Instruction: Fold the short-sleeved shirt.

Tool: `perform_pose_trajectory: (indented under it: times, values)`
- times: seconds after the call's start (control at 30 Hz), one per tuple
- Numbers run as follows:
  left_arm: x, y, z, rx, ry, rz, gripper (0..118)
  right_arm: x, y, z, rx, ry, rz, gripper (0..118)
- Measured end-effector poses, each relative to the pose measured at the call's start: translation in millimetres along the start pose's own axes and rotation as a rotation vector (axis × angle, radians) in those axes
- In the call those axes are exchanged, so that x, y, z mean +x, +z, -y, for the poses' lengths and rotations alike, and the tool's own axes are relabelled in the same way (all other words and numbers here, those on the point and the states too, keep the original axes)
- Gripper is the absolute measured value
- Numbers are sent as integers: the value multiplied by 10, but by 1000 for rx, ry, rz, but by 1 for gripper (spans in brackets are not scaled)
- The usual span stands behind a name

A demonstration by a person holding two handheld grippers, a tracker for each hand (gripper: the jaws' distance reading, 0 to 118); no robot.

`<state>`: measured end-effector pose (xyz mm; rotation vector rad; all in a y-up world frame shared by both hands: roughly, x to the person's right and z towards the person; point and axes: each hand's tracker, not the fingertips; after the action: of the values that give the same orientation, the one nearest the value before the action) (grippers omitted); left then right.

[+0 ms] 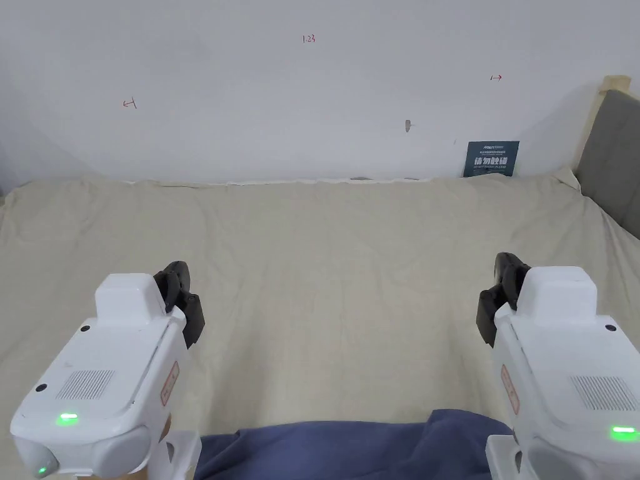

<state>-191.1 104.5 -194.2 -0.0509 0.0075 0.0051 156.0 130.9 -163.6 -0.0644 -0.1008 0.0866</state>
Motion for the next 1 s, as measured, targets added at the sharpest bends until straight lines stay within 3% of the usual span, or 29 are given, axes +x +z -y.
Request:
perform_pose_trajectory:
  times: [0.27, 0.53, 0.7, 0.73, 0.77, 0.8, 0.87, 0.9, 0.93, 1.0]
  values:
    - [-151, -59, 49, -47, -17, -2, 0, 27, -22, 29, -18, -2, -9, 1]
    - [-933, -374, 369, -438, 389, 188, 0, 3, -91, 55, -37, 17, -22, 1]
    - [-1489, -415, 828, -640, 568, 243, 6, -54, -168, 109, -65, 30, -35, 1]
    - [-1622, -385, 946, -651, 597, 221, 10, -68, -189, 127, -72, 34, -37, 1]
    - [-1731, -374, 1053, -676, 614, 228, 21, -83, -211, 147, -80, 37, -39, 1]
    - [-1805, -365, 1131, -705, 636, 235, 37, -107, -229, 167, -87, 37, -40, 1]
    - [-2134, -414, 1442, -780, 685, 248, 83, -142, -279, 213, -109, 33, -45, 1]
    - [-2206, -425, 1542, -812, 703, 237, 98, -159, -302, 234, -119, 31, -50, 1]
    - [-2254, -435, 1630, -845, 709, 246, 107, -194, -323, 259, -130, 30, -51, 1]
    - [-2232, -419, 1730, -859, 701, 230, 110, -241, -367, 305, -148, 33, -59, 1]
